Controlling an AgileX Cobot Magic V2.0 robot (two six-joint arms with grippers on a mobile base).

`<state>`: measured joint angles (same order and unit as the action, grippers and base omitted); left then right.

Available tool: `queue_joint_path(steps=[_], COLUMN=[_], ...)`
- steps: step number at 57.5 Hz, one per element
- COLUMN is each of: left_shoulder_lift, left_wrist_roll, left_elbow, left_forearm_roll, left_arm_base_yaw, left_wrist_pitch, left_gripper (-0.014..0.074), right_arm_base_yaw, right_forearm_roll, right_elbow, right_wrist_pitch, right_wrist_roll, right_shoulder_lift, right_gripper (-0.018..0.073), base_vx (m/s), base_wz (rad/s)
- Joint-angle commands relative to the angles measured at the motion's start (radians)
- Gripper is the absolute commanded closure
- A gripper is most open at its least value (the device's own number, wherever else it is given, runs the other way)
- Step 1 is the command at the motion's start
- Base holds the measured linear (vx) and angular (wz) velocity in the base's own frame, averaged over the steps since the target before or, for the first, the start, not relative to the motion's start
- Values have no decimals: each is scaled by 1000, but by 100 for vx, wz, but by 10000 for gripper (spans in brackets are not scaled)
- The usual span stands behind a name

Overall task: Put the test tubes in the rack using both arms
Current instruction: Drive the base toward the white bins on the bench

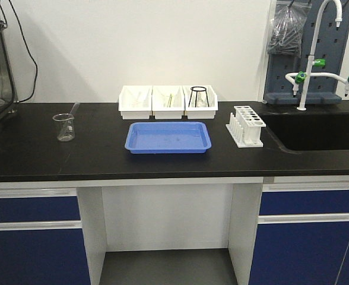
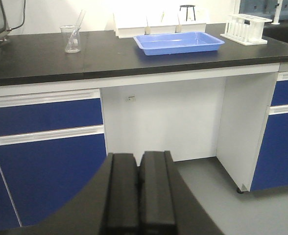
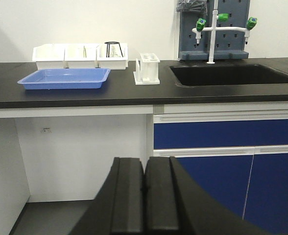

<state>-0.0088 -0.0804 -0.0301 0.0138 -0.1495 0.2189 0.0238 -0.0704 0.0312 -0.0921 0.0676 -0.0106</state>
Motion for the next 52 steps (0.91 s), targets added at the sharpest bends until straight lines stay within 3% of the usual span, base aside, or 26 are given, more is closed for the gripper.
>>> queue_joint_path(steps=[1, 52], left_shoulder_lift=[-20, -20], left_wrist_roll=[-2, -2], left_elbow=[-26, -26], left_forearm_roll=[-6, -6], left_arm_base_yaw=[0, 0], left_wrist_pitch=[-82, -82], left_gripper=[611, 611], right_arm_base_yaw=[-1, -1], right_forearm_roll=[-3, -3], right_elbow=[10, 10], right_wrist_pitch=[75, 75], right_wrist_roll=[-6, -6], right_shoulder_lift=[-7, -7], right_gripper=[566, 566], base_vx=[0, 1], base_wz=[0, 0])
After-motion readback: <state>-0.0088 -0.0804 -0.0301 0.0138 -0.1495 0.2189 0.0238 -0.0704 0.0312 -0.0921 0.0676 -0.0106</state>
